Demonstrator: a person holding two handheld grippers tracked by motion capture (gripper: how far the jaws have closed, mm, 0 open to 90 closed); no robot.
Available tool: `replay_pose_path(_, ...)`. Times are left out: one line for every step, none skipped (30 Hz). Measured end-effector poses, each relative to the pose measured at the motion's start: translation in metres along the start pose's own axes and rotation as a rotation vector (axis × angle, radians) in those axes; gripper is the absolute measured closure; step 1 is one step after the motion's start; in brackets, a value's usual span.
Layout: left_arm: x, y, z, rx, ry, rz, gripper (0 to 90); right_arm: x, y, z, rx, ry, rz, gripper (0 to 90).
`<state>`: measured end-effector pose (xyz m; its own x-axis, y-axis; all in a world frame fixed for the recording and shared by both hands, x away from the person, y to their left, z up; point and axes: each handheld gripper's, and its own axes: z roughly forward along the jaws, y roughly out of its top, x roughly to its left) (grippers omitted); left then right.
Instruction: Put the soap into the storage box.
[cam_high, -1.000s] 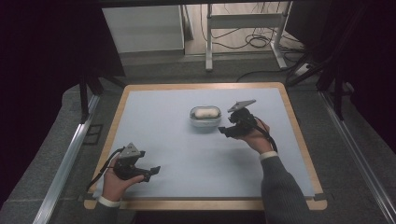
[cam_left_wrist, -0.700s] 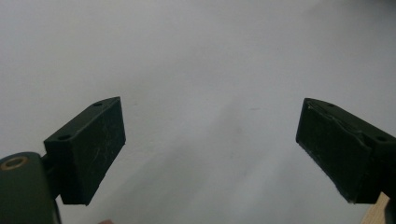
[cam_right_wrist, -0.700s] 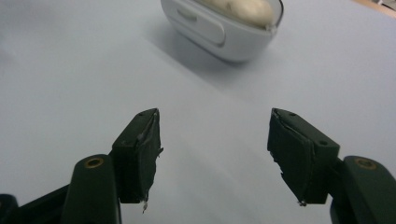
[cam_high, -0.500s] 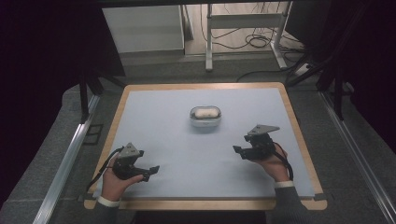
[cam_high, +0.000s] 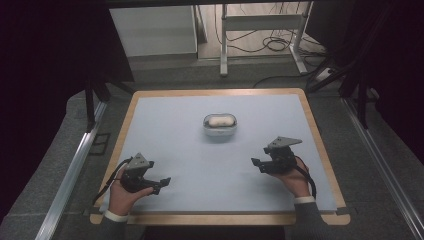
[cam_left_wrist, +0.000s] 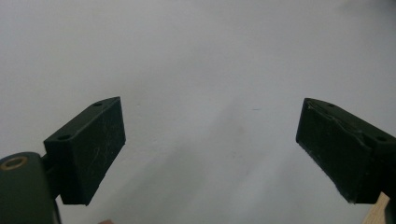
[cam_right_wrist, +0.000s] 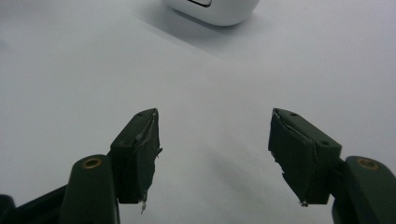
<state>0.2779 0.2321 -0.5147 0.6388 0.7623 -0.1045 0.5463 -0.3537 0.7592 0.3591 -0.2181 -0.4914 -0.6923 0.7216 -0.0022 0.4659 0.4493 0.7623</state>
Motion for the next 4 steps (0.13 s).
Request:
replay_pose_path(0.0001,-0.0001,0.0002,0.0,0.001,0.001,8.7,-0.0003,-0.0002,0.0002,-0.002,0.004,0.003,33.1)
replay_pose_path(-0.0001,-0.0001,0.0003,0.0,0.001,0.0,8.7,-0.0005,-0.0002,0.0005,-0.006,0.007,0.008,32.4)
replay_pose_path(-0.0001,-0.0001,0.0005,0.001,0.001,0.001,8.7,-0.0006,-0.0002,0.0007,-0.008,0.004,0.01,31.7)
replay_pose_path(0.0,0.0,0.0005,0.003,0.001,0.003,8.7,-0.0008,-0.0001,0.0009,-0.01,-0.004,0.014,30.3)
